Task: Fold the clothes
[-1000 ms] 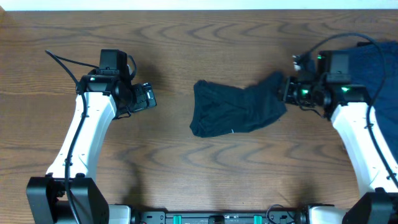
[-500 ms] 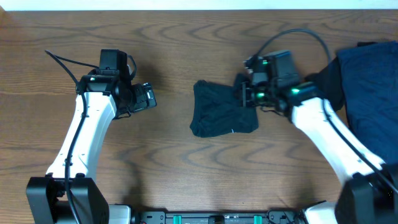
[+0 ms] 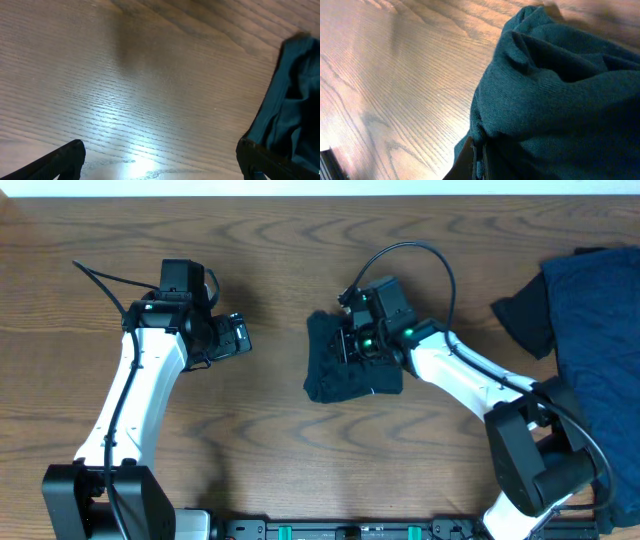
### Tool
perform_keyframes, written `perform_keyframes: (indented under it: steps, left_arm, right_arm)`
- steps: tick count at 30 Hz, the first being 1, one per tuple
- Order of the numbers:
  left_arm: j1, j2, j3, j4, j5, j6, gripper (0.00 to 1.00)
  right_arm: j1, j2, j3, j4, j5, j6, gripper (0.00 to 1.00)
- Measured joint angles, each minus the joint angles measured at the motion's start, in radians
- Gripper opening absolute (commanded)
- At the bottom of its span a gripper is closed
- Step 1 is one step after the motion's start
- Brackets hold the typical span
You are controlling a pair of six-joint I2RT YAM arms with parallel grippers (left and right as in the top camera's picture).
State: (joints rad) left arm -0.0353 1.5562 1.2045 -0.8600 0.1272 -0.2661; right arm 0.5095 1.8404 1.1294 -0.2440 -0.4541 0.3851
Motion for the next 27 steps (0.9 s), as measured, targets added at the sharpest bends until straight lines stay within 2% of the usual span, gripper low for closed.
perform_keyframes:
  steps: [3, 5, 7, 8, 10, 16, 19, 20, 27]
  left_arm:
    - [0.0, 0.0, 0.0, 0.0, 0.0, 0.0, 0.98]
    - [0.0, 0.0, 0.0, 0.0, 0.0, 0.0, 0.98]
    - [0.0, 0.0, 0.0, 0.0, 0.0, 0.0, 0.98]
    - [0.0, 0.0, 0.0, 0.0, 0.0, 0.0, 0.98]
    - [0.0, 0.0, 0.0, 0.0, 0.0, 0.0, 0.98]
    - [0.0, 0.0, 0.0, 0.0, 0.0, 0.0, 0.98]
    - [0.0, 0.0, 0.0, 0.0, 0.0, 0.0, 0.98]
    - [0.0, 0.0, 0.0, 0.0, 0.0, 0.0, 0.98]
    - [0.0, 0.0, 0.0, 0.0, 0.0, 0.0, 0.98]
  right_arm:
    - [0.003, 0.001, 0.0, 0.005, -0.002, 0.006, 0.06]
    - [0.003, 0.001, 0.0, 0.009, -0.002, 0.01, 0.18]
    - [0.003, 0.001, 0.0, 0.015, -0.003, 0.02, 0.38]
    - [0.003, 0.001, 0.0, 0.021, -0.007, 0.024, 0.45]
    - [0.003, 0.001, 0.0, 0.042, -0.026, 0.032, 0.5]
    - [-0.025, 0.001, 0.002, 0.123, -0.229, 0.026, 0.37]
    - [-0.076, 0.001, 0.002, 0.1, -0.297, 0.025, 0.09]
    - [-0.105, 0.001, 0.002, 0.08, -0.323, 0.018, 0.03]
    - [-0.156, 0.001, 0.002, -0.03, -0.354, 0.017, 0.01]
